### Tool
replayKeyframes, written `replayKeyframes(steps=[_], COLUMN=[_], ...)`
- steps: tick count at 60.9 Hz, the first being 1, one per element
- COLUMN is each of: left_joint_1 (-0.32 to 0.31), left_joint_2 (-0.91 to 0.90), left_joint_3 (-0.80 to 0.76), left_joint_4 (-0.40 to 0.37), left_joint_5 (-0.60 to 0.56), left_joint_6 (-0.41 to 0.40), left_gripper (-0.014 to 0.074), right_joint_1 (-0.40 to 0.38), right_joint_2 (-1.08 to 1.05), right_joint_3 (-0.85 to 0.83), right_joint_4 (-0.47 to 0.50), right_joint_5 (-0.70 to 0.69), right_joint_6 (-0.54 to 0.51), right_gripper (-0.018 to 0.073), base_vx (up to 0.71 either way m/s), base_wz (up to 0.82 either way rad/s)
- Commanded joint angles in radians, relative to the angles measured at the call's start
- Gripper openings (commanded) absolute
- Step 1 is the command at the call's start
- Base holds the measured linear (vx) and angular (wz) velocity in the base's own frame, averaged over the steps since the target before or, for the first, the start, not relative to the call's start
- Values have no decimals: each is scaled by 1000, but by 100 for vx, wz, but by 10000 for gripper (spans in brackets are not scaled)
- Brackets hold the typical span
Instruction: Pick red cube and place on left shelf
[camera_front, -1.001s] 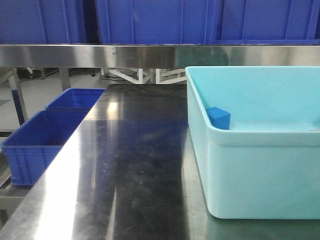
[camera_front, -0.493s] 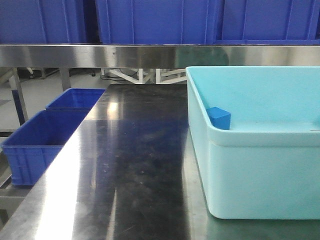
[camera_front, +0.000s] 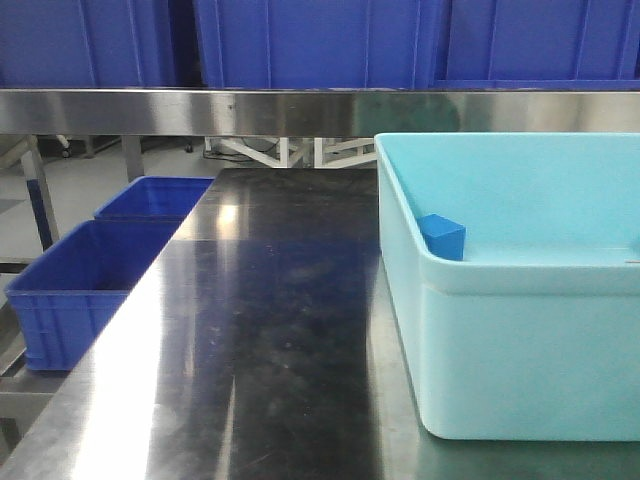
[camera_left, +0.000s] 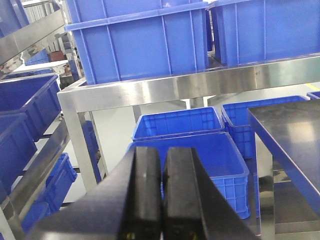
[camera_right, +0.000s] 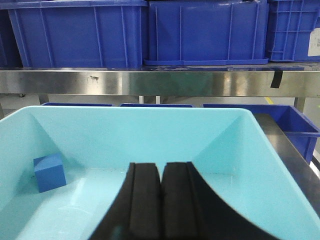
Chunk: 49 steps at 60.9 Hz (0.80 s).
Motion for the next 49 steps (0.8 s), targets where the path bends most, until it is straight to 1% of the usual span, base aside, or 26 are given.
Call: replayKeyframes(steps=[1,7,15,22,39,44,49], left_joint_1=[-5,-5,-5,-5,-5,-5,-5], left_joint_2=[8,8,8,8,8,8,8], left_joint_3=[22,22,22,22,22,22,22], left_joint_4=[-5,-5,-5,-5,-5,-5,-5], left_joint_5=[-90,-90,-90,-90,-90,-90,-90], left_joint_6=[1,1,1,1,1,1,1], left_gripper=[106,106,106,106,106,106,106], right_joint_1=[-7,-7,-7,-7,-2,-2,-2], right_joint_2=[-16,-9,70,197,574,673,755], right_joint_3=[-26,-32,-91,-183,-470,-552,-643], right_joint_4=[-11,-11,-11,-11,-11,-11,-11], right_joint_5=[-97,-116,-74,-68,-71,-19,78], right_joint_6=[-8,-8,-7,-7,-7,-7,-7], right_gripper=[57,57,57,57,57,57,60], base_vx=[1,0,0,0,0,-4,0], base_wz=[6,0,0,0,0,-26,-1])
